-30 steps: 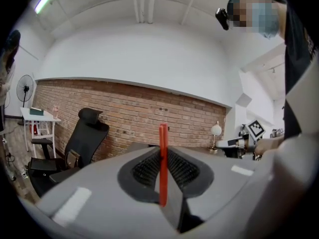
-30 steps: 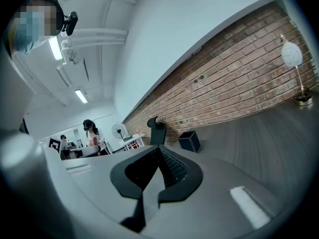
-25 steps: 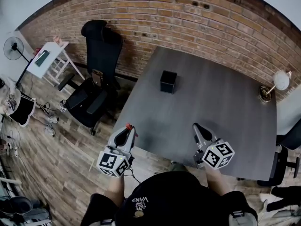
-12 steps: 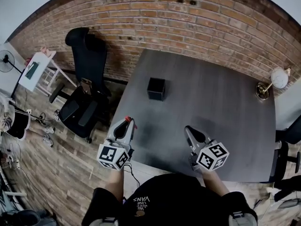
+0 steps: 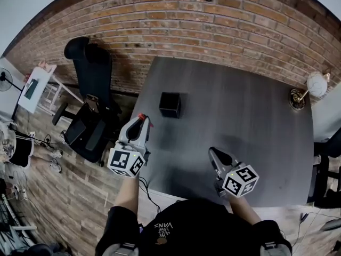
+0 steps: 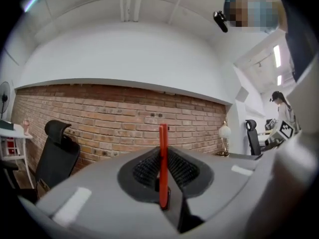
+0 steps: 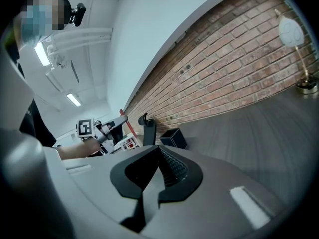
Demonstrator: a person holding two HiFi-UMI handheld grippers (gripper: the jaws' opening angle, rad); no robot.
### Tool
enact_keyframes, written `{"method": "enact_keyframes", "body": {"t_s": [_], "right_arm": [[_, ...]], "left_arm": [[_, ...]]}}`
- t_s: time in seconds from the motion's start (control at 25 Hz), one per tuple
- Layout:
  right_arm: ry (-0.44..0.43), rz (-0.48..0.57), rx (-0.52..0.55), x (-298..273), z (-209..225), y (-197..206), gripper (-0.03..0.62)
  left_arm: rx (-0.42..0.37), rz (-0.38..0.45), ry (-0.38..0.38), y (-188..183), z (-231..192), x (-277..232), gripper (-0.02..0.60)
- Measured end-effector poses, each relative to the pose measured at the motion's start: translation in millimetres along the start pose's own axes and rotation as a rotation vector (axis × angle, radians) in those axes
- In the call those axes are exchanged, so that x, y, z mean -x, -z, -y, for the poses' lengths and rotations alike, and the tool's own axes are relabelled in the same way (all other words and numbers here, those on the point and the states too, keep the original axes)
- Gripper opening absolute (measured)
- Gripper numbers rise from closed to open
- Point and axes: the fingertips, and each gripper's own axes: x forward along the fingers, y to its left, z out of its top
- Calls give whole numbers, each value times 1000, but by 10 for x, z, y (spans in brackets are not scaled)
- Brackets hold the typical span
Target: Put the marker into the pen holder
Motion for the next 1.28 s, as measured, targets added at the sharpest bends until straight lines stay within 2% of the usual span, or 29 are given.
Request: {"method": "enact_keyframes", "body": {"t_s": [0.32,0.6,0.96,1.12,1.28], "right_arm": [[35,-8,-35,23,216,56,0],[41,0,-55,-30,310,58,0],[66,-12,-75,-15,402,136,0],[79,-9,-78,2,444,134,0],[82,-11,-84,-11,464,162,0]], "left_arm": [[-56,56,44,-147,-17,-533,94],[-92,41,64,-61,-53,-869,94],[-92,-49,88,471,-86,-1270,94],[-73,-78,47,649,-155,-1366,94],[-80,-142,30,876,-229,-1439,94]]}}
